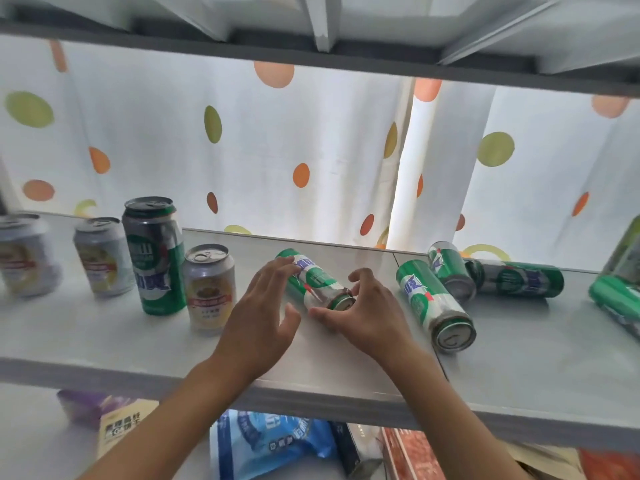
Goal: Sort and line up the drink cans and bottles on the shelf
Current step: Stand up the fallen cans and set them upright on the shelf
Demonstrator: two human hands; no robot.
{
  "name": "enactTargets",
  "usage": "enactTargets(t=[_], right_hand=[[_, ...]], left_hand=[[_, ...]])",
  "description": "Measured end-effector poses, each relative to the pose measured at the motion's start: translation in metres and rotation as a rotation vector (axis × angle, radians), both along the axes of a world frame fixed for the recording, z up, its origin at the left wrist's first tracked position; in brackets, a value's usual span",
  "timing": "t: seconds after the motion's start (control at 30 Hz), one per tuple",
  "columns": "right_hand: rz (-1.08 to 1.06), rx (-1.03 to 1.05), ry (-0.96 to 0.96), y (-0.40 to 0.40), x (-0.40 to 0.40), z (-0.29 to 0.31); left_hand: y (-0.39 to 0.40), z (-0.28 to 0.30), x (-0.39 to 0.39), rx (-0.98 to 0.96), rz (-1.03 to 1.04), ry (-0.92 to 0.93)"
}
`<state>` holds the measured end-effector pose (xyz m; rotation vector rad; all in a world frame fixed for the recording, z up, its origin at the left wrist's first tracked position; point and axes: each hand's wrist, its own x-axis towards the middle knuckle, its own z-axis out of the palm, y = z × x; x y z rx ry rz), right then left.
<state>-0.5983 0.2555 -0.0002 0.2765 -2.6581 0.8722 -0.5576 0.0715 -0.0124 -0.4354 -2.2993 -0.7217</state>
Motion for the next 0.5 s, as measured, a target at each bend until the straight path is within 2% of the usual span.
enactTargets(t=[0.2, 0.5], right_hand=[[0.030, -0.001, 0.101, -0.009, 0.000, -0.002], [0.009, -0.242, 0.283, -0.006, 0.008, 0.042]], left_hand=[[-0.001, -0.001, 0.001, 0.002, 0.011, 0.025], [0.000, -0.001, 0.006, 0.034, 0.003, 0.068]])
